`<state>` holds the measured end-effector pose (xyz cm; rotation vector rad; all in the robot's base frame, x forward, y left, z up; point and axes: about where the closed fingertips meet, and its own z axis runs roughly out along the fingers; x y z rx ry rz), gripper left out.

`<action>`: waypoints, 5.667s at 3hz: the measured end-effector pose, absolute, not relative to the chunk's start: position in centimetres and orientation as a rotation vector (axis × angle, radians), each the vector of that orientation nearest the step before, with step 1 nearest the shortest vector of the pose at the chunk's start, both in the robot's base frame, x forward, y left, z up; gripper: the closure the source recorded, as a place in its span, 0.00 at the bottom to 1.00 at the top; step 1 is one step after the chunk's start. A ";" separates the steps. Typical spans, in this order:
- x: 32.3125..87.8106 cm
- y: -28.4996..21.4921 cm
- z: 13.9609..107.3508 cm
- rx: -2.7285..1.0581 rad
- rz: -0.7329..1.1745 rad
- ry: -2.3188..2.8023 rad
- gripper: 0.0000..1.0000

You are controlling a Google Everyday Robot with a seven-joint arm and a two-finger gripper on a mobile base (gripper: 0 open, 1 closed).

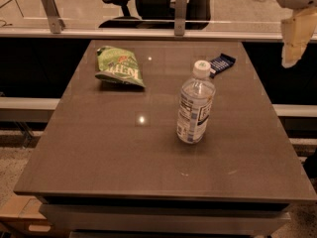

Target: Pick rxbar blueberry

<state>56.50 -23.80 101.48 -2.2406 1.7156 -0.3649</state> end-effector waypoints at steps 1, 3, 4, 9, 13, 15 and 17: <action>57.5 -23.8 102.3 -2.230 -0.395 1.680 0.00; 60.8 -22.6 100.8 -2.267 -0.364 1.650 0.00; 63.7 -22.0 98.4 -2.302 -0.307 1.646 0.00; 71.0 -21.1 88.4 -2.366 -0.119 1.648 0.00; 73.2 -21.7 84.7 -2.522 -0.154 1.509 0.00; 73.9 -21.0 81.8 -2.597 -0.114 1.465 0.00; 75.5 -19.7 81.1 -2.636 -0.159 1.404 0.41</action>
Offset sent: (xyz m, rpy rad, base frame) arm 0.0092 -0.0010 0.0086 0.0023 -0.0327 0.0172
